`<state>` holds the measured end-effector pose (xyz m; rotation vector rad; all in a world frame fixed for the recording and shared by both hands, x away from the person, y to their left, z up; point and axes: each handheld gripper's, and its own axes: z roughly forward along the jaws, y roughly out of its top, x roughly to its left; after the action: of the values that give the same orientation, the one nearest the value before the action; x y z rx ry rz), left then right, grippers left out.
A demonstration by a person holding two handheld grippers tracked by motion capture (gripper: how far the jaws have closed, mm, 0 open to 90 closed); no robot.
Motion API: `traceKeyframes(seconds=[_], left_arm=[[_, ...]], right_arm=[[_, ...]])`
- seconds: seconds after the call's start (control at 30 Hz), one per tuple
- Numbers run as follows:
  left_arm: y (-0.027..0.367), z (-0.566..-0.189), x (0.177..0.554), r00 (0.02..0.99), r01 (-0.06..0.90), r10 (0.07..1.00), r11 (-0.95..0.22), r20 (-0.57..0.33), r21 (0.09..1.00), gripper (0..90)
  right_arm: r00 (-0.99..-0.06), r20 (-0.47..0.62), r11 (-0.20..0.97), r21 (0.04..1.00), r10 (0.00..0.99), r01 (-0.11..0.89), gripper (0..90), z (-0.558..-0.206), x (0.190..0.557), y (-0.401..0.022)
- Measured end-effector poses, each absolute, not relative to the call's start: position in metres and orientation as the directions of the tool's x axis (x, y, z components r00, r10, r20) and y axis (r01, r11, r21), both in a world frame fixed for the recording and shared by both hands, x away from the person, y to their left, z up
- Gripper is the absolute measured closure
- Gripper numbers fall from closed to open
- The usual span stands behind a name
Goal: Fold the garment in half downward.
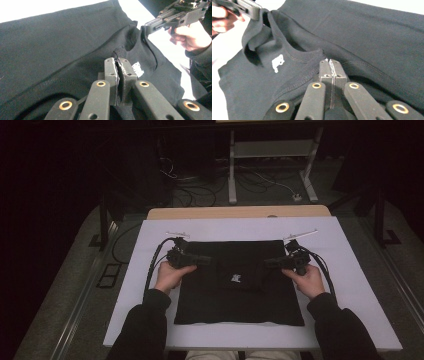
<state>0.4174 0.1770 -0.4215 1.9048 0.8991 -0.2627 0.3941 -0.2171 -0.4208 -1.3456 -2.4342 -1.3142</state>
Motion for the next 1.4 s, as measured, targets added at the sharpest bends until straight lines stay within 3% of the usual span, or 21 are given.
traceKeyframes(seconds=[1.4], left_arm=[[0.191,-0.403,0.380,0.720,0.654,0.448,-0.182,-0.530,0.734,84.9]], right_arm=[[-0.614,0.537,0.165,0.660,0.578,0.733,88.6,-0.400,0.345,-0.237]])
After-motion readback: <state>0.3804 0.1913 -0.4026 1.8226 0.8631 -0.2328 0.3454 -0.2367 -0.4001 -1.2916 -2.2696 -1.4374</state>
